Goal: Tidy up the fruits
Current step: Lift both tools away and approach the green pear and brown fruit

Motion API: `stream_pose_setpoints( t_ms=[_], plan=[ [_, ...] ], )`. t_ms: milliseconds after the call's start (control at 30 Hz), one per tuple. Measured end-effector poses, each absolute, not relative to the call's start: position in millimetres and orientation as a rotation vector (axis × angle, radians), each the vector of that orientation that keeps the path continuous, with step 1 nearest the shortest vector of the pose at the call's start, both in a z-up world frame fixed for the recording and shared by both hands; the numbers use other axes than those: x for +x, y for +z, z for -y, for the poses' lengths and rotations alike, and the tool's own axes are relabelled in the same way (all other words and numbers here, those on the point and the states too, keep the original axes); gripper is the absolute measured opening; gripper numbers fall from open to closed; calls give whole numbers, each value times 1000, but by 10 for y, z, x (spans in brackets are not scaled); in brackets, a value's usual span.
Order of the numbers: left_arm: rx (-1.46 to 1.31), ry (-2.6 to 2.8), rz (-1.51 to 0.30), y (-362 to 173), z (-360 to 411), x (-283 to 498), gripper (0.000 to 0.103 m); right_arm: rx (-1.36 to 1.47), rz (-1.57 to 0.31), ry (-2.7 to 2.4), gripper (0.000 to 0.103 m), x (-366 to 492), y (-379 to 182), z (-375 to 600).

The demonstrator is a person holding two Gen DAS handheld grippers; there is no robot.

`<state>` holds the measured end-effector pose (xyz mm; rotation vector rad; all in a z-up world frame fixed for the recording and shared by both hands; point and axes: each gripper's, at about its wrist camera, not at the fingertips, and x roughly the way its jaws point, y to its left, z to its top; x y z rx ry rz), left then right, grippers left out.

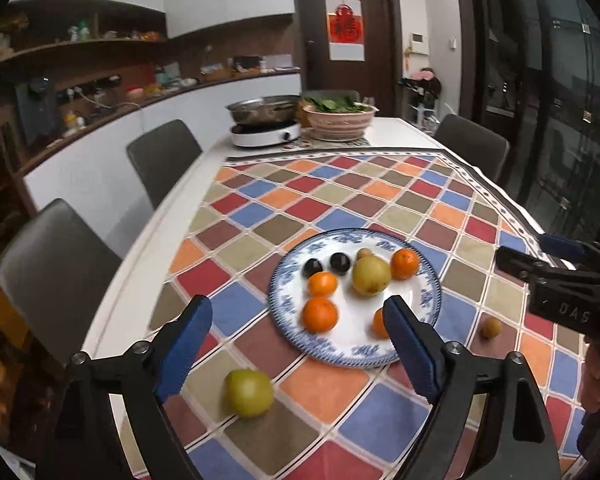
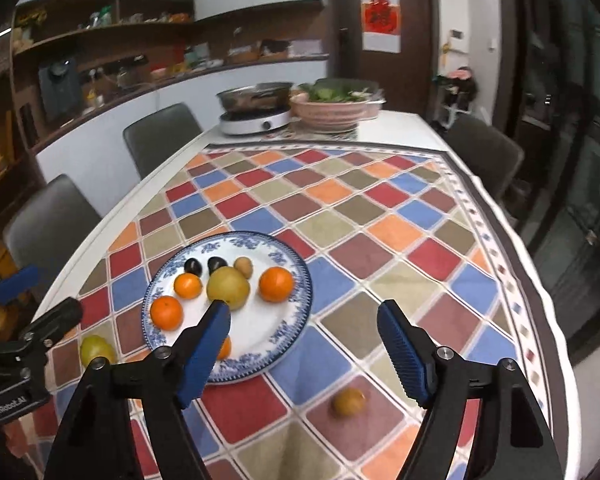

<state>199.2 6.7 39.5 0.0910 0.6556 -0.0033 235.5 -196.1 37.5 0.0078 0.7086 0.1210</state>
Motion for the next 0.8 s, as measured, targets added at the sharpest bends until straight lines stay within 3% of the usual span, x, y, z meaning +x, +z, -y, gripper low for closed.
stream_pose_setpoints(
  t_ms=[300, 567, 800],
  plan=[
    [90, 145, -578, 172, -162, 1440, 96, 68, -653, 11, 76, 1862, 238, 2054],
    [177, 201, -545, -81, -164, 1197, 96, 171, -691, -107, 76, 1603, -139, 2185],
    [168, 188, -611, -293, -188, 1257, 96, 176, -716, -145, 76, 1544, -309, 2208]
  ],
)
